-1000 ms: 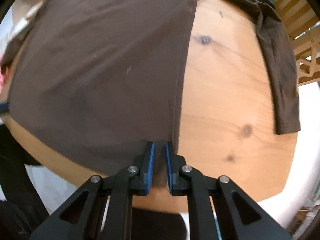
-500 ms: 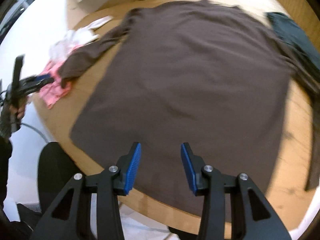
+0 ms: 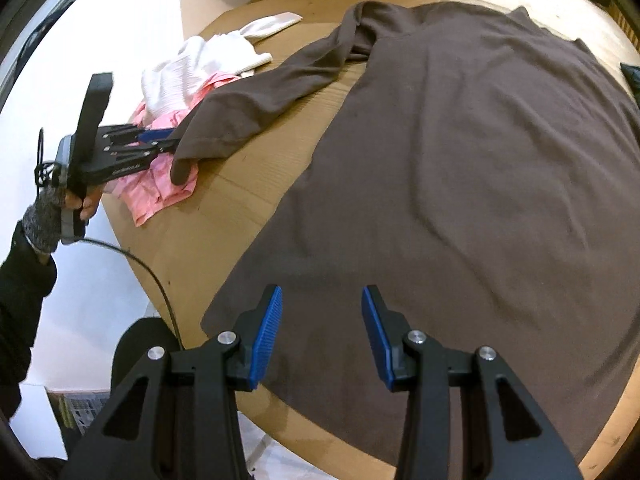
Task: Fold clothes
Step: 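Grasp the brown garment sleeve cuff with the left gripper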
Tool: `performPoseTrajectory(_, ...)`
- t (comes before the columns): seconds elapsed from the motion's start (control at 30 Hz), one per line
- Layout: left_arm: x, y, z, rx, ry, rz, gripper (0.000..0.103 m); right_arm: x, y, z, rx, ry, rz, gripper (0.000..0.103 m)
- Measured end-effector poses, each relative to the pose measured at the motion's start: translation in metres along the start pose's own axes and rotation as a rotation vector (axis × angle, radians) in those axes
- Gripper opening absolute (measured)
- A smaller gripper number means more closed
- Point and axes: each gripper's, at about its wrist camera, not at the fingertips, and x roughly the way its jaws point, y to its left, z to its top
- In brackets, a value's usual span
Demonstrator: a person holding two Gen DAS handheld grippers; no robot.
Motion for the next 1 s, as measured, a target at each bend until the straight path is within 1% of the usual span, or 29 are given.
performPoseTrajectory(0.07, -0.003, 0.000, 0.000, 0.009, -0.009, 0.012, 0.023, 0.005, -0.002, 0.005, 0.005, 0.004, 0.000, 0.041)
performPoseTrajectory(0.1, -0.006, 0.000, 0.000, 0.010, -0.019, 0.021, 0.025, 0.007, -0.002, 0.008, 0.005, 0.005, 0.000, 0.041)
performPoseTrajectory(0.17, -0.017, -0.001, 0.001, 0.013, -0.053, 0.011, 0.025, 0.010, -0.001, 0.009, 0.006, 0.008, 0.008, 0.041)
performPoseTrajectory(0.2, -0.022, -0.002, 0.002, 0.015, -0.071, 0.005, 0.027, 0.011, -0.001, 0.009, 0.009, 0.011, 0.014, 0.041)
performPoseTrajectory(0.23, -0.027, -0.004, 0.005, 0.035, -0.085, -0.011, 0.032, 0.012, 0.000, 0.009, 0.011, 0.015, 0.021, 0.041)
performPoseTrajectory(0.27, -0.027, -0.007, 0.008, 0.062, -0.085, -0.023, 0.035, 0.014, 0.000, 0.008, 0.016, 0.020, 0.029, 0.041)
performPoseTrajectory(0.3, -0.027, -0.010, 0.012, 0.089, -0.083, -0.034, 0.038, 0.016, 0.001, 0.008, 0.016, 0.023, 0.033, 0.041)
performPoseTrajectory(0.37, -0.019, -0.013, 0.019, 0.120, -0.057, -0.041, 0.038, 0.018, 0.002, 0.009, 0.012, 0.022, 0.029, 0.041)
performPoseTrajectory(0.53, 0.004, -0.009, 0.032, 0.142, 0.004, -0.029, 0.037, 0.018, 0.000, 0.006, 0.013, 0.025, 0.034, 0.041)
performPoseTrajectory(0.57, 0.008, -0.009, 0.031, 0.149, 0.021, -0.021, 0.036, 0.018, -0.003, 0.007, 0.017, 0.025, 0.031, 0.041)
performPoseTrajectory(0.6, 0.011, -0.010, 0.030, 0.156, 0.038, -0.013, 0.027, 0.018, -0.005, 0.007, 0.022, 0.024, 0.028, 0.041)
performPoseTrajectory(0.63, 0.015, -0.010, 0.029, 0.164, 0.055, -0.004, 0.009, 0.019, -0.009, 0.009, 0.033, 0.023, 0.030, 0.041)
performPoseTrajectory(0.67, 0.014, -0.012, 0.027, 0.174, 0.057, -0.005, 0.006, 0.019, -0.012, 0.011, 0.045, 0.021, 0.031, 0.041)
performPoseTrajectory(0.73, 0.007, -0.014, 0.021, 0.193, 0.045, -0.012, 0.005, 0.020, -0.019, 0.019, 0.062, 0.010, 0.028, 0.041)
performPoseTrajectory(0.8, -0.006, -0.012, 0.018, 0.183, 0.017, -0.022, 0.005, 0.023, -0.025, 0.029, 0.077, -0.001, 0.015, 0.041)
performPoseTrajectory(0.87, -0.022, -0.005, 0.018, 0.153, -0.010, -0.024, 0.004, 0.032, -0.031, 0.039, 0.081, -0.004, 0.000, 0.041)
performPoseTrajectory(0.97, -0.050, 0.009, 0.018, 0.105, -0.050, -0.020, 0.004, 0.049, -0.037, 0.045, 0.081, 0.036, -0.055, 0.041)
performPoseTrajectory(1.0, -0.059, 0.016, 0.019, 0.095, -0.063, 0.003, 0.004, 0.054, -0.038, 0.045, 0.080, 0.051, -0.067, 0.041)
